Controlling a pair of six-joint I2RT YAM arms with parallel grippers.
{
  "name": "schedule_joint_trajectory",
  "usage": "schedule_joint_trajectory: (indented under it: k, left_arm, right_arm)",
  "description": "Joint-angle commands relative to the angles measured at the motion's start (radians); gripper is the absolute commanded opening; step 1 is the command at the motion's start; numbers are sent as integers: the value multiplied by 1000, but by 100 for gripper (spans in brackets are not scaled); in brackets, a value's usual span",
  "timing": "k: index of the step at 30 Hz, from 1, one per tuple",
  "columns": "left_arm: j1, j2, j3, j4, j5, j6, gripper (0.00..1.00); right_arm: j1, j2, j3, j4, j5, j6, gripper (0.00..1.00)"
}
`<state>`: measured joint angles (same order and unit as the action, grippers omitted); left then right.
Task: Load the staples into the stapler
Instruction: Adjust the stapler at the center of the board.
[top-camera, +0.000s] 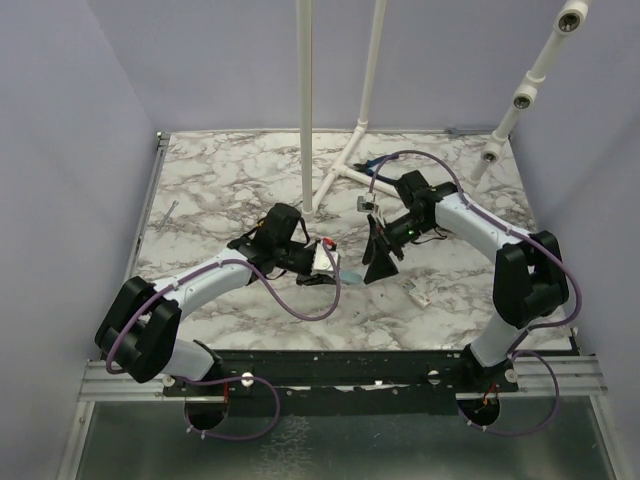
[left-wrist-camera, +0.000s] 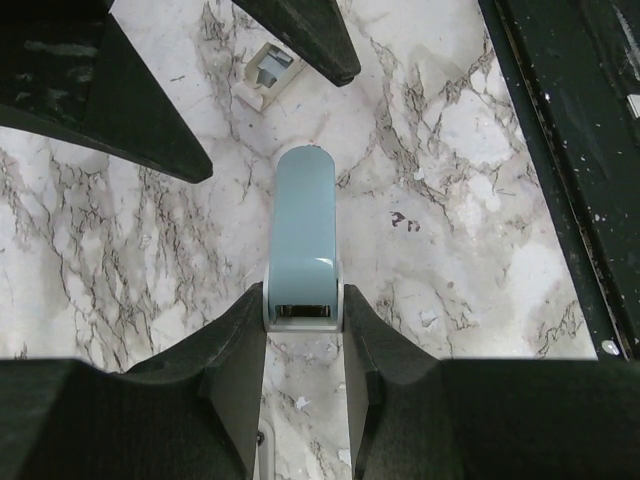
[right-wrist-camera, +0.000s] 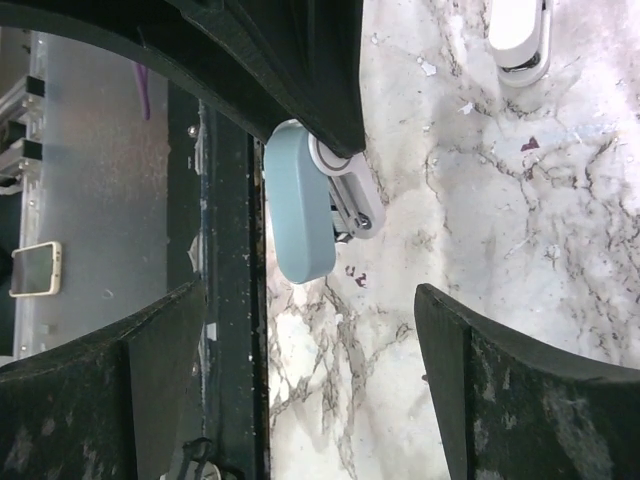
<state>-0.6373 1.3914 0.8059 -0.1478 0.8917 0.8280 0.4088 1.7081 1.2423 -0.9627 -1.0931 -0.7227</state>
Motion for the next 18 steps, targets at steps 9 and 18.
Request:
schedule_joint_trajectory:
  k: [9, 18]
  left_arm:
    - [-44, -6, 37, -14, 130, 28, 0]
    - [-51, -1, 51, -14, 110, 54, 0]
  right_arm:
    - [44, 87, 40, -68, -48, -103, 94]
    - [93, 192, 65, -181, -164, -221, 84]
